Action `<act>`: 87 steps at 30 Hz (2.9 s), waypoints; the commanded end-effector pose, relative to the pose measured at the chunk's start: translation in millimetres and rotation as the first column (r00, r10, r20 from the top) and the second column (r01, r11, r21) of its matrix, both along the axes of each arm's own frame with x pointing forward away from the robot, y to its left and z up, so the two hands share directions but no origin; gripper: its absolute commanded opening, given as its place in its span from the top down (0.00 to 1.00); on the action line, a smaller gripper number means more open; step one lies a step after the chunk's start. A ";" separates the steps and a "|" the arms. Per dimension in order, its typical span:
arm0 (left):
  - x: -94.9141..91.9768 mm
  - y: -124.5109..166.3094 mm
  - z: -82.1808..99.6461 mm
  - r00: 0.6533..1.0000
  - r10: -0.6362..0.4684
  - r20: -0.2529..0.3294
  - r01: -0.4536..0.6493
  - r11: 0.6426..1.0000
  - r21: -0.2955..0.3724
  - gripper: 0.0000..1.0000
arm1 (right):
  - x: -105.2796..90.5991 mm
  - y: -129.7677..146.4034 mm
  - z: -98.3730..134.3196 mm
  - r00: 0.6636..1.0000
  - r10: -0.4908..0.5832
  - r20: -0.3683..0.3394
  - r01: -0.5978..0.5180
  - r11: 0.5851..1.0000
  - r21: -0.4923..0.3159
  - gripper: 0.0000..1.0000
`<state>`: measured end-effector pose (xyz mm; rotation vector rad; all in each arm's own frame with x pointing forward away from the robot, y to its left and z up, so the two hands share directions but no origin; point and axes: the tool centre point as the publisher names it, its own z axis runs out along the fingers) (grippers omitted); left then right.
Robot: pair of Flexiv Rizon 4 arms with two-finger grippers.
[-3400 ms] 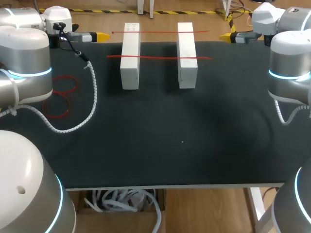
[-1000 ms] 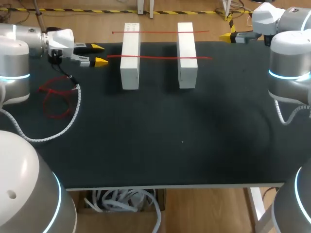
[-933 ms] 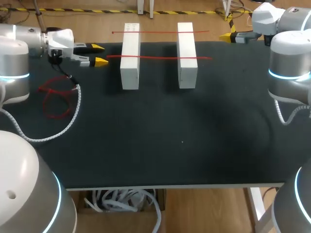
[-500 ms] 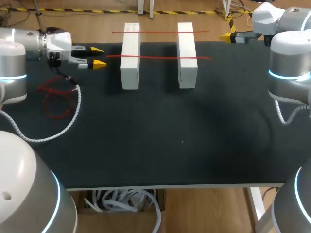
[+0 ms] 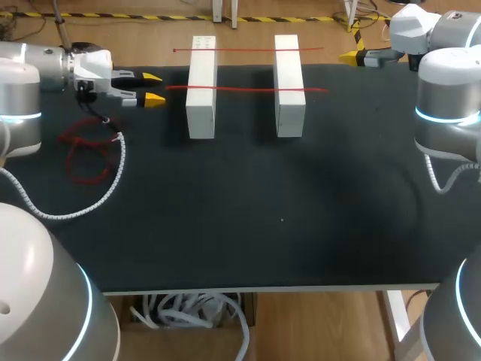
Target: Grab the tape and strap the tape.
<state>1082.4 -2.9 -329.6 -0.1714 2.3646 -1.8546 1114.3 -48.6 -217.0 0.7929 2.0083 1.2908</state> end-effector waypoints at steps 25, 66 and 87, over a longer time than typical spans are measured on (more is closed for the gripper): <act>10.6 -12.9 4.4 0.998 -0.058 0.030 0.058 0.998 -0.005 0.61 | -0.1 -0.3 0.1 1.000 0.000 -0.001 0.000 1.000 0.000 0.00; 7.8 -16.1 -0.7 0.998 -0.062 0.021 0.063 0.998 -0.016 0.76 | -0.1 -0.3 0.1 1.000 0.000 -0.001 0.000 1.000 0.000 0.00; 6.7 -17.4 -0.6 0.997 -0.073 0.026 0.074 0.996 -0.040 1.00 | -0.1 -0.3 0.1 1.000 0.000 -0.001 0.000 1.000 0.000 0.00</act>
